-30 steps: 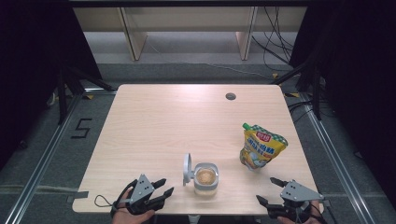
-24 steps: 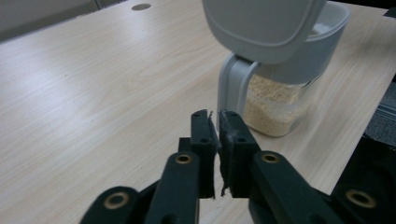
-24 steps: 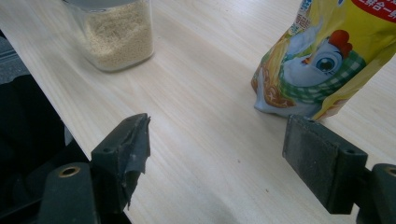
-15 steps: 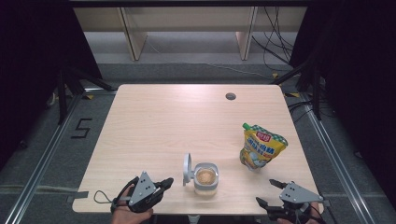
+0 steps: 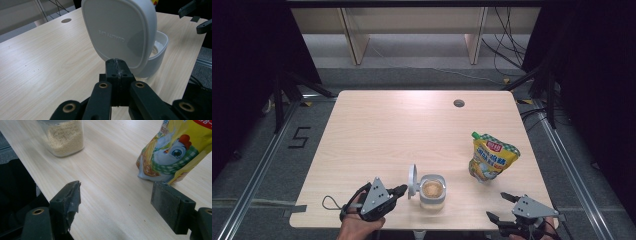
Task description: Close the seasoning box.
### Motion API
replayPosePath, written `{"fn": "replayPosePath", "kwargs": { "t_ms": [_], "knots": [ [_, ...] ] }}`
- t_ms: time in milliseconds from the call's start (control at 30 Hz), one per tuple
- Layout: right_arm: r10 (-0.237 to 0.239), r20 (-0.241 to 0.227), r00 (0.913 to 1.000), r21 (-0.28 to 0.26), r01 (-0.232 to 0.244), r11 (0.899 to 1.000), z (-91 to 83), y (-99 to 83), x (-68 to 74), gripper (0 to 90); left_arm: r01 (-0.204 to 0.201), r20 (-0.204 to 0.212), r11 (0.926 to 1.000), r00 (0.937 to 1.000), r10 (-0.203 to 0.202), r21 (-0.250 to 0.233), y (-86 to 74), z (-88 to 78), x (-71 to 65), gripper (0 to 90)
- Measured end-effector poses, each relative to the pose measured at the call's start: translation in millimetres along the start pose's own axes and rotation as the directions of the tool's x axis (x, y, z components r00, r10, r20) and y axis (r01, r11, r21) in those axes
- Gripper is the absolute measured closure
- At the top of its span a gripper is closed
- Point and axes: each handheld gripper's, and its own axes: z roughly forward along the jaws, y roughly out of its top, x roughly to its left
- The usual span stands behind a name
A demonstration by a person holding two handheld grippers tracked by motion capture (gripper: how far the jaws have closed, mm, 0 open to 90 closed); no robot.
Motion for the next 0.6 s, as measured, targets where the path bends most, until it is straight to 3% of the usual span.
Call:
{"fn": "replayPosePath", "kwargs": {
  "t_ms": [600],
  "knots": [
    [-0.011,-0.003,0.9999,0.001,0.011,1.0,1.3,0.1,-0.4,24.9,-0.033,0.032,0.9992,0.9989,0.034,-0.022,21.5,11.0,-10.0,89.1]
  ]
}}
